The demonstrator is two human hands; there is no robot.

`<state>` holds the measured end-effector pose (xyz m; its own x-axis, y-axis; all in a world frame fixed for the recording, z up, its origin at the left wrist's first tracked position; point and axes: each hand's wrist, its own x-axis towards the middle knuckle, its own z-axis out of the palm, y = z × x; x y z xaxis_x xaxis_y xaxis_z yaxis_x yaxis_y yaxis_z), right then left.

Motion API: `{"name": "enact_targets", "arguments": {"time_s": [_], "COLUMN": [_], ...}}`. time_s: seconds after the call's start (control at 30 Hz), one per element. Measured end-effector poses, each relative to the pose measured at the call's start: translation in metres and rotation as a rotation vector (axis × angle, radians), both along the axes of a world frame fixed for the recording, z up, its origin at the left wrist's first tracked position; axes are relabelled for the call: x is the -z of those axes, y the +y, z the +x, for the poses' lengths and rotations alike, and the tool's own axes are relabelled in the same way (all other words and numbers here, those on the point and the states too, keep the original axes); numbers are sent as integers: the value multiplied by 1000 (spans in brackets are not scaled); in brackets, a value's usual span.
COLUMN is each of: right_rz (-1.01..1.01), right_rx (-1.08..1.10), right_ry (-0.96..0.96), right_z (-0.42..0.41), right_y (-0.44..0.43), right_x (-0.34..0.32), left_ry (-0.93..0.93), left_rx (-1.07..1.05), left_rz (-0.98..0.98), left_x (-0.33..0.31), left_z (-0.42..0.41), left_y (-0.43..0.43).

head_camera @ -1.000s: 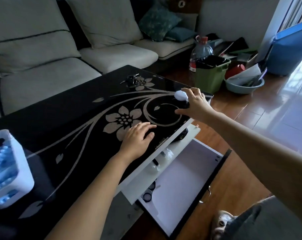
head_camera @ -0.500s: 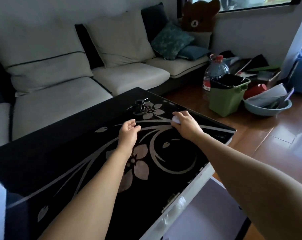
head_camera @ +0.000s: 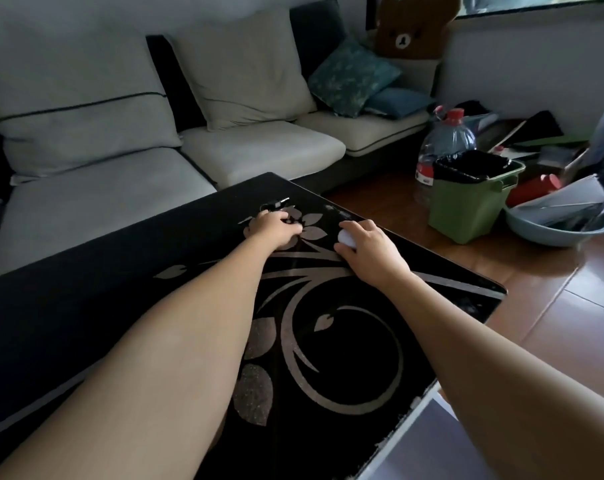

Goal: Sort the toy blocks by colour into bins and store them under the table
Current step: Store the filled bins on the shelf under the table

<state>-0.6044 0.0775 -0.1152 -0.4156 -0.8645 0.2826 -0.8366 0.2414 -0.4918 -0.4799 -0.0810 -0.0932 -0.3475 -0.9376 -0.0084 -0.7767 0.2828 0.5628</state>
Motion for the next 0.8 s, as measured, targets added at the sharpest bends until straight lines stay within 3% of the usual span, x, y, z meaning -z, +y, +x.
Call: {"name": "enact_targets", "arguments": {"time_s": [0.1, 0.23, 0.37, 0.57, 0.8], "right_rz": [17, 49, 52, 55, 35], "right_rx": [4, 24, 29, 9, -88], "right_ry": [-19, -30, -43, -21, -110], "right_z": [2, 14, 33, 66, 93], "right_y": [3, 17, 42, 94, 171], "right_x": [-2, -10, -14, -15, -22], "left_ry": [-126, -159, -88, 303, 528], "left_rx": [30, 91, 193, 166, 285], "left_rz": [-255, -325, -277, -88, 139], "left_x": [9, 3, -5, 5, -7], "left_z": [5, 30, 63, 119, 162], "left_y": [30, 82, 149, 244, 323]}}
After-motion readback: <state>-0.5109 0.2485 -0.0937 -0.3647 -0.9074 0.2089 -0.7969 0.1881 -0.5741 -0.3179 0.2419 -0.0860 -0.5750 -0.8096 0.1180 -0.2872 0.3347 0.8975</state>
